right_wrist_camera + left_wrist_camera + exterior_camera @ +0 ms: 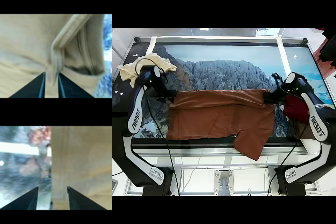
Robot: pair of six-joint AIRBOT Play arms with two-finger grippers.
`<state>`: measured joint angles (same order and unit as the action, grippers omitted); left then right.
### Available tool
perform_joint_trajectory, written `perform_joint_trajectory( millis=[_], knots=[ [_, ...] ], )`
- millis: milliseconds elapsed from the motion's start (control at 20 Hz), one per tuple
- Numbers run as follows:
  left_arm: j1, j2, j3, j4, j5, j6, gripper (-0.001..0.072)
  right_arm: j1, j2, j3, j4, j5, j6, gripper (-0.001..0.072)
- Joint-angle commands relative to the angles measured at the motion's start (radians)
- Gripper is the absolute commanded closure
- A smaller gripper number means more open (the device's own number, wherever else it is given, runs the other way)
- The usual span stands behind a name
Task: Fold the shirts.
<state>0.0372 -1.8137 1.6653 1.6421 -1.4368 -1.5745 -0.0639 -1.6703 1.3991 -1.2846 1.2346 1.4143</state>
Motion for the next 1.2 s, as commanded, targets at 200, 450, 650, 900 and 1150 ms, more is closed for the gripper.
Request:
perform_joint_trajectory(
  millis=[200,450,650,900,1150],
  knots=[
    [0.014,0.359,-0.048,0.059,-0.029,0.013,0.0286,-0.147,0.353,-0.076,-0.160,0.245,-0.005,0.0323],
    [0.087,0.708,-0.724,0.048,0.087,-0.020,0.0286,-0.282,0.545,-0.557,0.000,0.242,-0.036,0.0317],
    [0.087,0.826,-0.934,-0.063,0.106,-0.031,0.0286,-0.259,0.573,-0.798,0.306,0.243,-0.058,0.0317],
    [0.087,0.828,-0.936,-0.191,0.149,-0.028,0.0286,-0.116,0.573,-0.947,0.327,0.171,-0.065,0.0317],
    [0.087,0.828,-0.936,-0.210,0.147,-0.021,0.0286,0.018,0.573,-1.036,0.327,0.110,-0.021,0.0316]
  ],
)
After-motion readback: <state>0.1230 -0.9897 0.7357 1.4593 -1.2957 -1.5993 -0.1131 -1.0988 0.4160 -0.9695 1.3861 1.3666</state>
